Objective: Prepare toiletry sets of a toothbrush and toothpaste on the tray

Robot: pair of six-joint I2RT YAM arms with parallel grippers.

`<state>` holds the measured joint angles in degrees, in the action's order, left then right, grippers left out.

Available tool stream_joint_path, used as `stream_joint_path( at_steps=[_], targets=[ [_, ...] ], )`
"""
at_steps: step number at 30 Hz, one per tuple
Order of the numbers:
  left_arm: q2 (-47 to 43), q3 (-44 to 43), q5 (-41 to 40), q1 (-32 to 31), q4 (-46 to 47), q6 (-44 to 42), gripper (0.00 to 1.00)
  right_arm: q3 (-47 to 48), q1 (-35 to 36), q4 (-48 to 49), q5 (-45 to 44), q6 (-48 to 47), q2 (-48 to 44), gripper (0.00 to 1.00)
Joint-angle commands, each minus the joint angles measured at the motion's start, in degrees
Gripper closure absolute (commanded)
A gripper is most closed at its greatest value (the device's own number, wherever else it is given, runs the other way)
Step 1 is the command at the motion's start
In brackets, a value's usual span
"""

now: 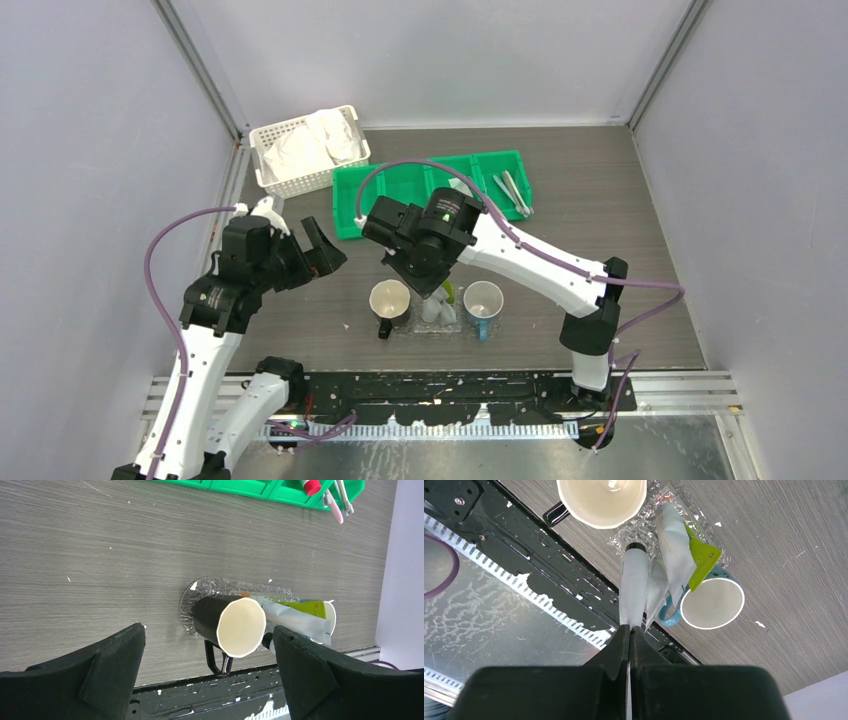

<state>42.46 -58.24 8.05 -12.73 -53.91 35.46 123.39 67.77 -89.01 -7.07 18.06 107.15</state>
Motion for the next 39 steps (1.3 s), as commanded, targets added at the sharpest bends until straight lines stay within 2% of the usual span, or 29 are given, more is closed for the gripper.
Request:
stream_joint_path(
  at_steps=[1,11,39],
  targets=[
    [-0.8,0.4,-0.6,0.3,0.3,-1.1,0.00,3.7,0.2,0.6,-2.3,-1.1,0.6,0.99],
    [-0.8,0.1,-0.8,0.3,0.0,-1.2,0.00,4.8,0.3,0.2,-2.7,-1.4,1.0,0.99],
    [-0.4,0.2,-0.8,0.3,0.3,-1.2,0.00,-0.4,0.2,2.8,-0.4,-0.5,-1.3,0.99]
  ],
)
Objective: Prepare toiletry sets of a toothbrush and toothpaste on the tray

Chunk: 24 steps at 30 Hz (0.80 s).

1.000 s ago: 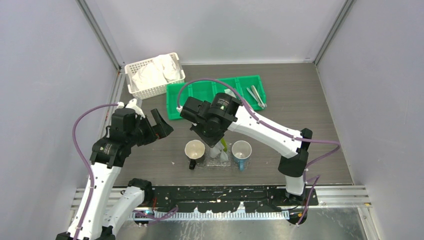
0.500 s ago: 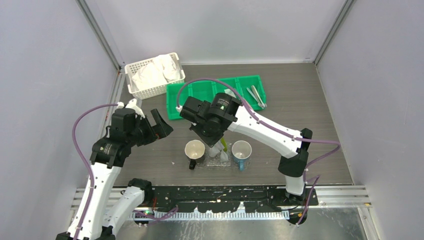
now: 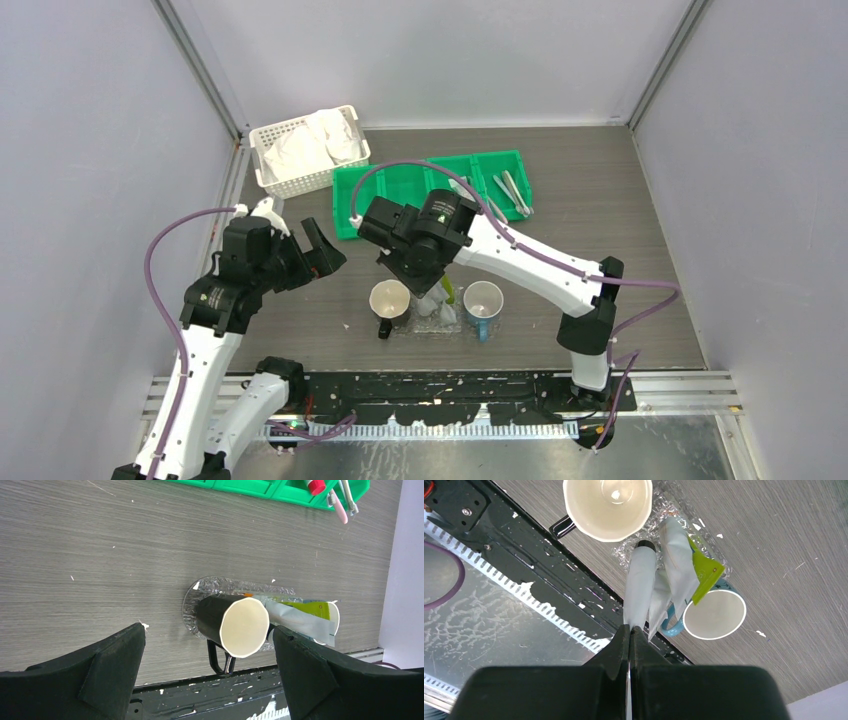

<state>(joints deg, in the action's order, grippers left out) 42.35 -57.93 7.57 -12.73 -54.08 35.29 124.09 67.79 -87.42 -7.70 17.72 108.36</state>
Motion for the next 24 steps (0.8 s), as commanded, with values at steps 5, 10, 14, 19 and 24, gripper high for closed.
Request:
stream_joint_path(
  at_steps=[5,10,14,19,24],
  targets=[
    [-0.2,0.3,-0.1,0.3,0.8,-1.0,0.00,-1.5,0.4,1.5,0.5,0.2,-3.6,0.99],
    [-0.3,0.9,0.1,0.3,1.2,-0.7,0.00,-1.5,0.5,1.4,0.4,0.4,-4.5,0.99],
    [-0.3,0.9,0.2,0.3,1.2,-0.7,0.00,-1.7,0.7,1.4,0.4,0.5,-4.9,0.99],
    [-0.3,0.9,0.2,0.3,1.2,-0.5,0.00,-1.9,1.2,1.5,0.3,0.8,-5.5,0.99],
    [-0.2,1.0,0.2,0.3,1.3,-0.4,0.00,-2.1,1.4,1.5,0.3,1.0,-6.0,0.99]
  ],
)
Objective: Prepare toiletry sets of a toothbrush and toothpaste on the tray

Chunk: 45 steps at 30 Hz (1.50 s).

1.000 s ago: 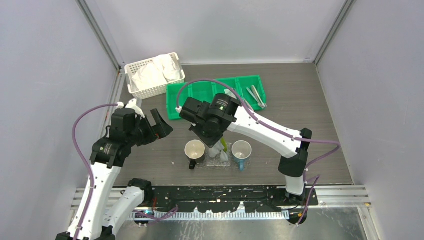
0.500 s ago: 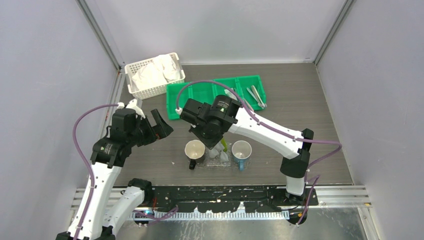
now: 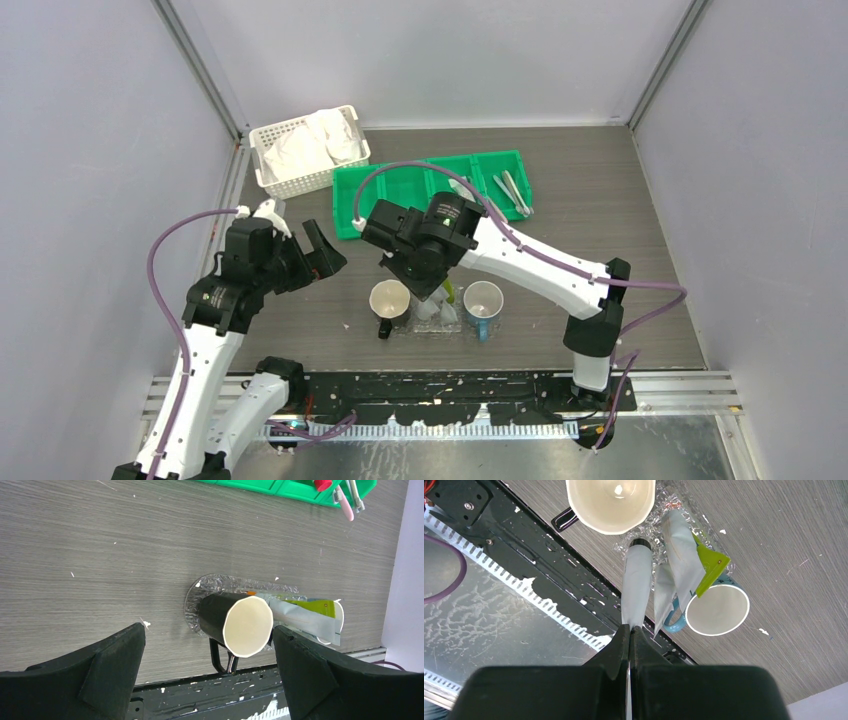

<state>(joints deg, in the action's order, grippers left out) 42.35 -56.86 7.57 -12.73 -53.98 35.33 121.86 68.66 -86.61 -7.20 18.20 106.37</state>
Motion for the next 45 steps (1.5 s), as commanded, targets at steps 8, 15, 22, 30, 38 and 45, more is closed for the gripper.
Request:
stream_joint_path(
  at_steps=[8,15,22,30,38,45],
  targets=[
    [-0.3,0.1,0.3,0.3,1.2,-0.3,0.00,-2.2,0.6,1.6,-1.2,0.2,-4.2,0.99],
    [-0.5,0.5,0.6,0.3,1.5,-0.2,0.00,-4.7,0.5,3.2,-2.3,0.0,-4.4,0.99],
    [-0.6,0.5,0.1,0.3,1.2,-0.4,0.00,-8.2,0.5,7.1,-3.7,0.6,-3.8,0.99],
    [-0.5,0.4,-0.4,0.3,0.9,-0.8,0.00,-12.1,-0.3,10.9,-4.1,1.3,-3.0,0.99],
    [-0.3,0.8,-0.5,0.3,1.2,-1.0,0.00,-15.8,-2.0,13.6,-3.2,1.4,-2.7,0.99],
    [-0.1,0.6,-0.9,0.3,1.1,-1.1,0.00,-15.4,-3.2,13.2,-2.8,0.8,-1.3,0.88]
  ],
)
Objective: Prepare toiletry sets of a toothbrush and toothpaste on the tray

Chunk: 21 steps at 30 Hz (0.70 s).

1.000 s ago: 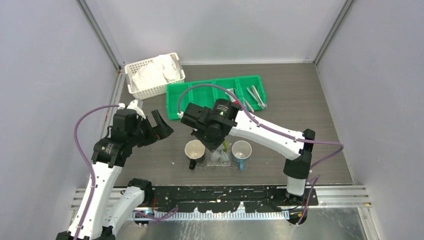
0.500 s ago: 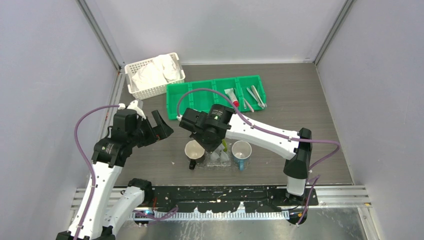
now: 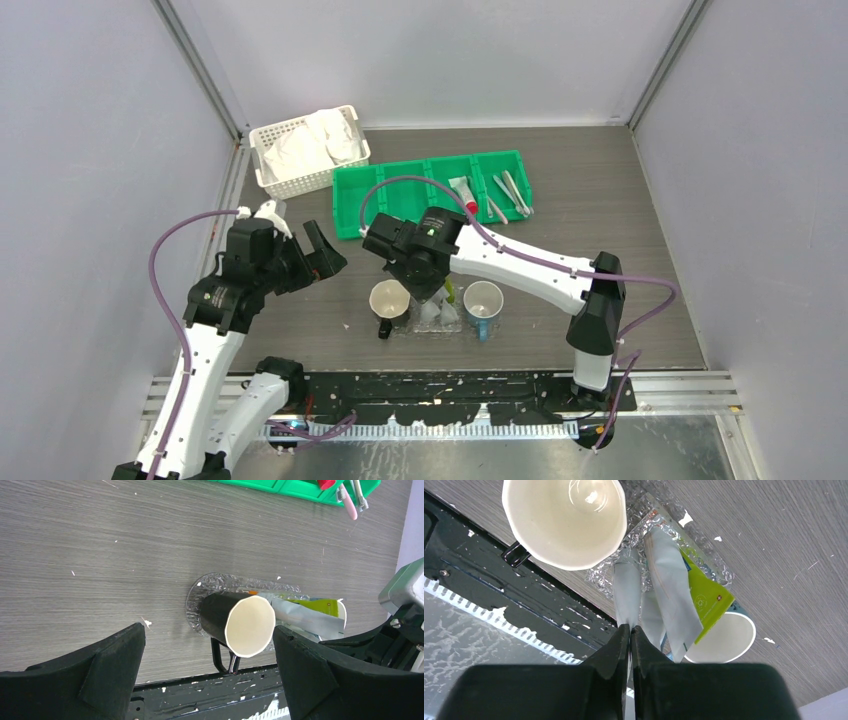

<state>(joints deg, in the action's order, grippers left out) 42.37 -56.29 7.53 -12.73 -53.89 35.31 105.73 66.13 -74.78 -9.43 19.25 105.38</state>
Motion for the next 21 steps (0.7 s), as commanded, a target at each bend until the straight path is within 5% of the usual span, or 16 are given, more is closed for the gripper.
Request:
stream_joint_path(
  at_steps=[1,4,14,21],
  targets=[
    [0.0,-0.1,-0.9,0.3,0.9,-1.1,0.00,0.9,-0.6,1.4,-0.7,-0.4,-0.3,0.86],
    [0.2,-0.2,-0.9,0.3,0.9,-1.2,0.00,1.8,-0.7,1.3,-0.7,-0.4,-0.4,0.76],
    [0.2,-1.0,-1.5,0.3,0.2,-1.4,0.00,5.2,-1.3,2.4,-3.9,0.1,-4.2,0.69],
    [0.1,-0.6,-1.4,0.3,0.4,-1.3,0.00,-4.5,-11.8,9.5,-0.9,3.1,-14.4,0.71]
  ],
)
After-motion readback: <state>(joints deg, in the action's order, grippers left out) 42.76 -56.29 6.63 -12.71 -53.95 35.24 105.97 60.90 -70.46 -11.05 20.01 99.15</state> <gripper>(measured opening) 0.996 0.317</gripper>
